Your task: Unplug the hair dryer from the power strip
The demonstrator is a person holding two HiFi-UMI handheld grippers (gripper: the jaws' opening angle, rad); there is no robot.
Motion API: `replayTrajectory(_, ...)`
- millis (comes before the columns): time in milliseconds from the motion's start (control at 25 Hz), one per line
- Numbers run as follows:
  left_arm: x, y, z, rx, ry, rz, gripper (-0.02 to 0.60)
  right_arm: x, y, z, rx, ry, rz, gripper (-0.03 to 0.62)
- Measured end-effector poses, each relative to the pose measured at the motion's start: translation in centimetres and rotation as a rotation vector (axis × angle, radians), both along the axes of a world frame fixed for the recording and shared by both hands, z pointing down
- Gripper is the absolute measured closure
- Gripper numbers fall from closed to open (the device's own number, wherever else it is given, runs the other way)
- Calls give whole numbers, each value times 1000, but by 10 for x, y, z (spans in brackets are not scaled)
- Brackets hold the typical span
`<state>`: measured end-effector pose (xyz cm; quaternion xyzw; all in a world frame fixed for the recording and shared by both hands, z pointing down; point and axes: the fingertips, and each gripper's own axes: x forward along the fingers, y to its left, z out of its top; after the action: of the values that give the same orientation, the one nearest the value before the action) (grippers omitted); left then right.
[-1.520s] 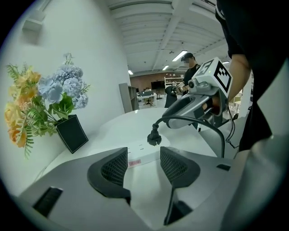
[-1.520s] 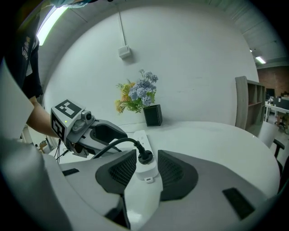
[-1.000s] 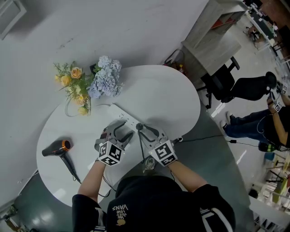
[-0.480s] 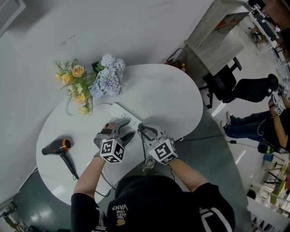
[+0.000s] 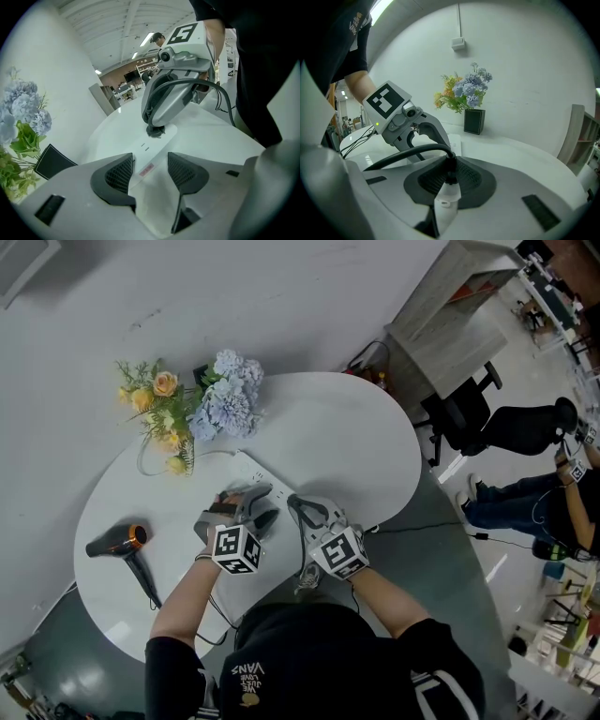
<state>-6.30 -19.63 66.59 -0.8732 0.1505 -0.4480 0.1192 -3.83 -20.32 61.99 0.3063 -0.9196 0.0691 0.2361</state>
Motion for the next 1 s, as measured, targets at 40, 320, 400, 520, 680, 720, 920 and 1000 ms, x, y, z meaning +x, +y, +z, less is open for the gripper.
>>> replayTrajectory(40, 0, 0, 0, -1, -7, 1, 327, 0, 0, 0, -6, -3, 3, 522)
replayTrajectory(320, -1, -4, -2, 7, -8, -20, 361, 1, 1, -1, -23, -19, 16, 522)
replayTrajectory(400, -1, -5, -1, 11, -7, -24, 365, 1, 1, -1, -24, -20, 24, 522)
replayTrajectory(520, -1, -5, 0, 12, -15, -25, 365, 1, 1, -8, -4, -33, 28, 523)
replayTrajectory(680, -1, -5, -1, 14, -17, -32, 365, 0, -1, -17, 10, -43, 26, 523)
replayTrajectory(720, -1, -4, 0, 13, -17, -34, 365, 0, -1, -18, 8, -46, 28, 523)
replayTrajectory(920, -1, -4, -1, 11, -20, -40, 365, 1, 3, -26, 12, -50, 35, 523)
replayTrajectory(1000, -1, -4, -1, 13, -23, -44, 365, 4, 5, -30, 14, -55, 43, 522)
